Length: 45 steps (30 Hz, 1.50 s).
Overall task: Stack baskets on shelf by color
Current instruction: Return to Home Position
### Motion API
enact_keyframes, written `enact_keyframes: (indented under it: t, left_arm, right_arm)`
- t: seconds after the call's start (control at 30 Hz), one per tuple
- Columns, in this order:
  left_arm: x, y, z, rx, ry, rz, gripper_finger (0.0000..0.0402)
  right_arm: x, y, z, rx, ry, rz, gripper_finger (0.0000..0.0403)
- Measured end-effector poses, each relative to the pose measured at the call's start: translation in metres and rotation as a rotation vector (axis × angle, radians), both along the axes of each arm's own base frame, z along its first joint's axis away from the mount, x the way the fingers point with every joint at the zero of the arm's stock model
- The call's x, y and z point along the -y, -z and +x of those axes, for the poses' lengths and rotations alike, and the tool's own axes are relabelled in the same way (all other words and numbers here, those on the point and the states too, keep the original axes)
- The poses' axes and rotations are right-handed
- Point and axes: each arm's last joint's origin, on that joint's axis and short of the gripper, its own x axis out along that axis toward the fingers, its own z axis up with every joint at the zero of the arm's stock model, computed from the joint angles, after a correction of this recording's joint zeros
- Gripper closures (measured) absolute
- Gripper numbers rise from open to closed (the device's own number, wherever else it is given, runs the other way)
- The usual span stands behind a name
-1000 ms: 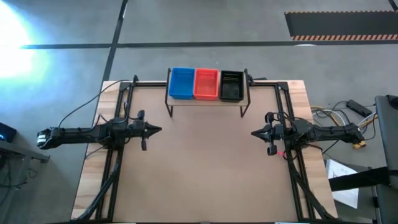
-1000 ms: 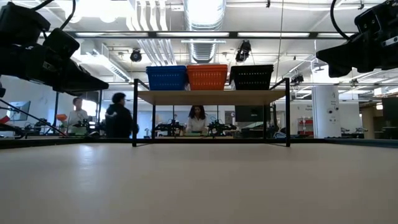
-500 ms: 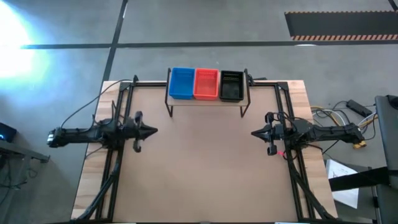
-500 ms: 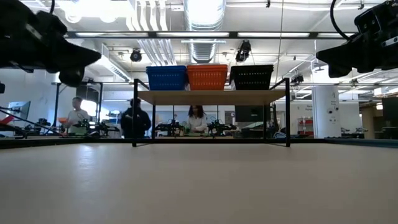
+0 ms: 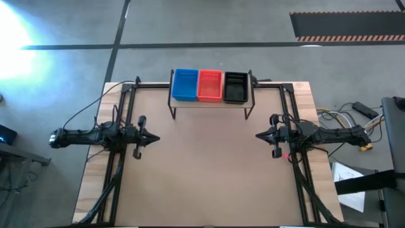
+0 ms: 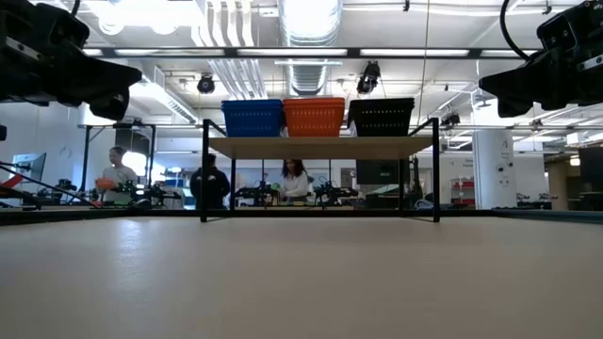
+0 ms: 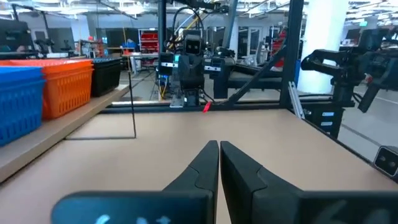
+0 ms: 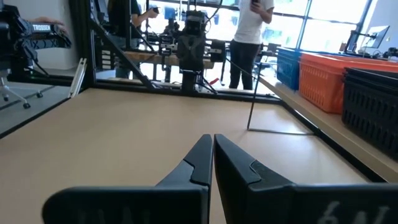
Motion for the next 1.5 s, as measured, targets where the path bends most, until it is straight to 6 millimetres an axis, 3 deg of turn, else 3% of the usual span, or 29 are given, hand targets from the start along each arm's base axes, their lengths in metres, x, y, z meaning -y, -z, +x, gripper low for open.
enact_keyframes:
  t: [1.5]
  left_arm:
    - [0.0, -0.0039, 0.0032, 0.028, -0.001, -0.003, 0.0402]
  right_arm:
    - [0.0, -0.0002, 0.0, 0.002, 0.001, 0.0, 0.0394]
